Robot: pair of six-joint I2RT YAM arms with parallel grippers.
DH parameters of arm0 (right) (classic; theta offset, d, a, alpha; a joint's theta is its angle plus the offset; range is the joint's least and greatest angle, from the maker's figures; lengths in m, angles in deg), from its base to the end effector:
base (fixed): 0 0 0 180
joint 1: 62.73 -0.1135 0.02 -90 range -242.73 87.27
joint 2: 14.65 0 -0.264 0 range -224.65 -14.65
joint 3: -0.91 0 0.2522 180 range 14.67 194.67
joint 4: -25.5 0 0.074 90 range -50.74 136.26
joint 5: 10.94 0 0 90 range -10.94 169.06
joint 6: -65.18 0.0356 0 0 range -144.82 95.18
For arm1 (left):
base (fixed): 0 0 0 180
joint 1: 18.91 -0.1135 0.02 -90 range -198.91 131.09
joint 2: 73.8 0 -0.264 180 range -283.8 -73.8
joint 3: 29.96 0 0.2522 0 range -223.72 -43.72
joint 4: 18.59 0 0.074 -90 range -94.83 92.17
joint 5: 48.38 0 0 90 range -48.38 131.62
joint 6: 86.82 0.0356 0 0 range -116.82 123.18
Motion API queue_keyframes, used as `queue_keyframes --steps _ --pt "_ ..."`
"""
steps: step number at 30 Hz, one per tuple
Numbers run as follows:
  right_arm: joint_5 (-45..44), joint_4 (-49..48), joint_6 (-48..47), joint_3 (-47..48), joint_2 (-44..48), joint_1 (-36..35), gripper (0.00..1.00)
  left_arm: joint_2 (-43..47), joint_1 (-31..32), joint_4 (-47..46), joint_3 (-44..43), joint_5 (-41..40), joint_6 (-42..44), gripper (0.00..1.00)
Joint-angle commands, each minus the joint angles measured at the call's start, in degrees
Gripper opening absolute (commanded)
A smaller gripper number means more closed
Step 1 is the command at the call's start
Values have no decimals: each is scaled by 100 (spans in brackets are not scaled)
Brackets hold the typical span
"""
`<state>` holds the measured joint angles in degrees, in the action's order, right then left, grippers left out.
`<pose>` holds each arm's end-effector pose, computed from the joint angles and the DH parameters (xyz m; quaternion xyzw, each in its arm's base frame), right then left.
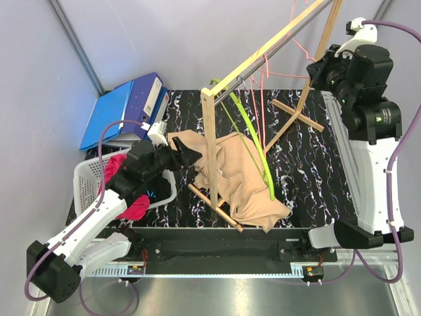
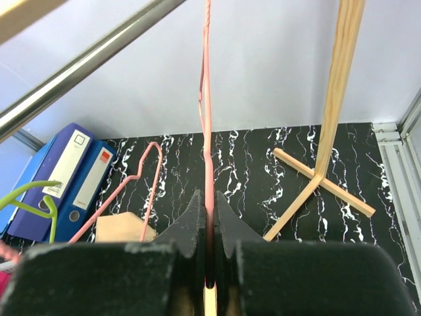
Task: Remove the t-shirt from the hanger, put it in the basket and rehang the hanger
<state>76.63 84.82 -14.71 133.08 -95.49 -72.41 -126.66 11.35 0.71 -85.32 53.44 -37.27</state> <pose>0.2408 0.0395 0.5558 0.0167 0.7544 0.0970 0.6490 0.1836 -0.1155 0.3035 -0.0098 0.8008 -0.4106 0.4359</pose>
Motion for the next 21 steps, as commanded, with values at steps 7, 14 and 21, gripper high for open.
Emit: queue_keyframes --steps 7,14,21 --pt "-230 -12 -88 68 481 36 0 48 -20 -519 21 234 -25 73" --pt "-336 41 79 -212 797 36 0 -22 -20 -457 -6 234 19 73" --pt "-425 32 237 -845 1202 36 0 -93 -20 -449 -41 251 28 73"
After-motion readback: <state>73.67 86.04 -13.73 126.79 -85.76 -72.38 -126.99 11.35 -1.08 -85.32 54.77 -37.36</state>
